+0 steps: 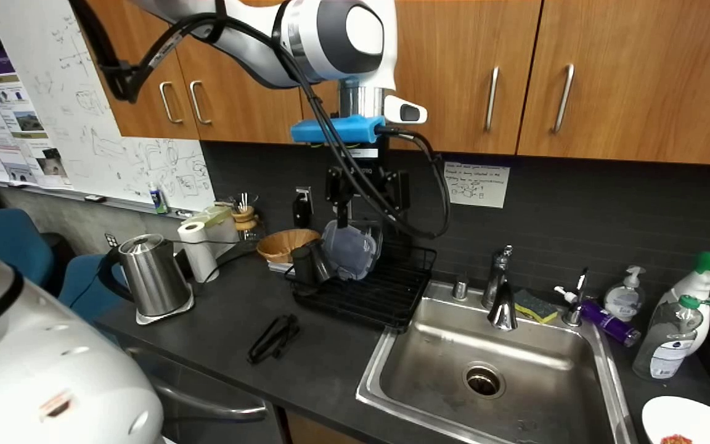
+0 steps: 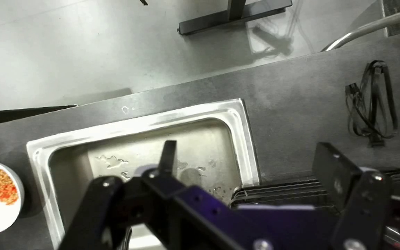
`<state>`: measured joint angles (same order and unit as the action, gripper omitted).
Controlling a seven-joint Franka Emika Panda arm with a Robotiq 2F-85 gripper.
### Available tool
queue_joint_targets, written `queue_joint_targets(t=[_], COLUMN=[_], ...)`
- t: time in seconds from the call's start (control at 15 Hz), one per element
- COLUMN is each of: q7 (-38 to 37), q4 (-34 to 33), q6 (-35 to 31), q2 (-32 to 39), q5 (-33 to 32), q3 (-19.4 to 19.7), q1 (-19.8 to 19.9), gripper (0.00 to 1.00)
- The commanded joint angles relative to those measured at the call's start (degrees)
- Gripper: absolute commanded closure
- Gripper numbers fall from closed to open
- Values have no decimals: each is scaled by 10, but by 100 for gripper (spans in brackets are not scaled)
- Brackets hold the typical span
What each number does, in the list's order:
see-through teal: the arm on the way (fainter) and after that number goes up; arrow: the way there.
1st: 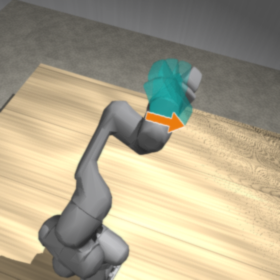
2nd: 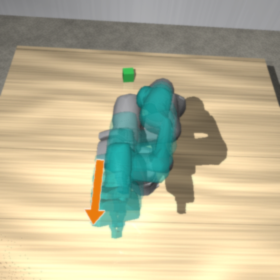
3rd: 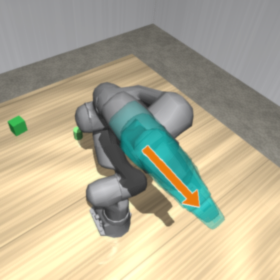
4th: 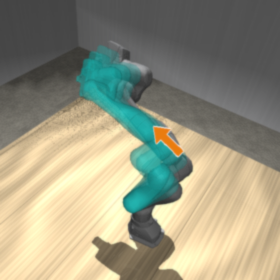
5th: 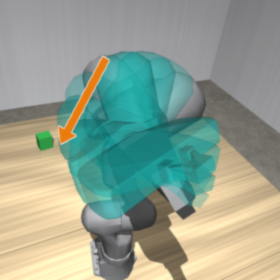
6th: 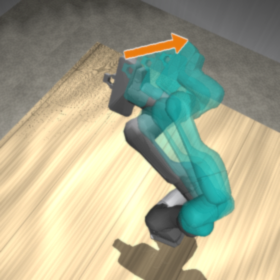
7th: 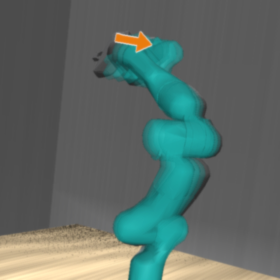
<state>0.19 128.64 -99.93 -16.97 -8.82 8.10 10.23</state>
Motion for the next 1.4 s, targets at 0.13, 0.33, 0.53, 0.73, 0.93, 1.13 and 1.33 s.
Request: queue_joint_targets(t=[0.13,0.33,0.53,0.73,0.93,1.13,1.33], q7=[-4,-11,-16,-24,-25,-34,-44], q4=[6,27,52,74,96,108,103], q6=[-1,-10,-23,-37,-78,-132,-165], q2=[-1,-6,-11,-15,-18,-11,14], q5=[-5,-10,-12,-15,-19,-29,-30], q3=[-2,-12,-24,-37,-54,-74,-92], q1=[-7,-15,-24,-35,-49,-64,-79], gripper=[0,0,0,0,0,0,0])
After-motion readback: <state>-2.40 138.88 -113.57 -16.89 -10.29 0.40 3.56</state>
